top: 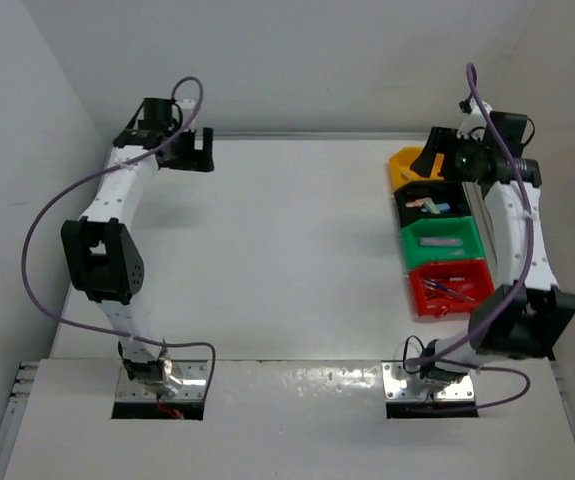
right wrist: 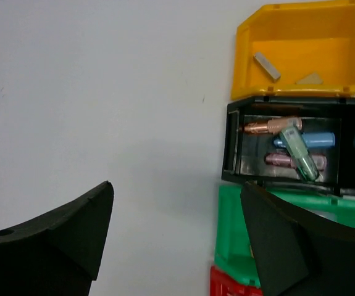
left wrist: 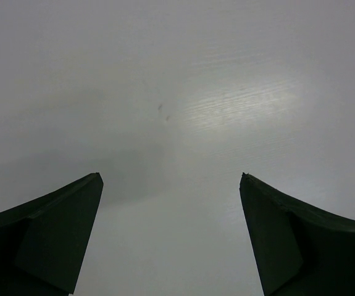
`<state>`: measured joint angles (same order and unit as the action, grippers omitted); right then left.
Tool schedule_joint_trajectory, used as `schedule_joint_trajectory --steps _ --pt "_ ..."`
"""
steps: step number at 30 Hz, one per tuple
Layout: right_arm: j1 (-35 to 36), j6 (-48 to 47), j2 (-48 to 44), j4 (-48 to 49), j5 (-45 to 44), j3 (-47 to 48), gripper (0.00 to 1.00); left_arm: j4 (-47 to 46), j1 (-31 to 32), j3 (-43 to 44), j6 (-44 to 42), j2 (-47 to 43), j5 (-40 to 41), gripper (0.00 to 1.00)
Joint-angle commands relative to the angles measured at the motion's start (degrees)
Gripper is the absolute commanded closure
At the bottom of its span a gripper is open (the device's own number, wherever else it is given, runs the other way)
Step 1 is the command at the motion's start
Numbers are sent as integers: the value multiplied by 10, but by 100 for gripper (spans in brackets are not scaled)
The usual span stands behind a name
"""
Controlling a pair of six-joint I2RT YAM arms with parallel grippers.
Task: Sort the stationery into containers
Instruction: Reset both arms
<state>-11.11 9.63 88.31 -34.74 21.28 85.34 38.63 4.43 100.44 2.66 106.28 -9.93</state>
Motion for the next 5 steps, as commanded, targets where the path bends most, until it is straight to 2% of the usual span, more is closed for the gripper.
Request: schedule_joint_trajectory --steps 1,5 --pt "-8 -8 -49 0 2 -44 18 -29 -29 -9 15 -70 10 0" --pt "-19 -8 -64 -1 -3 -54 18 -28 -44 -19 17 -85 16 0"
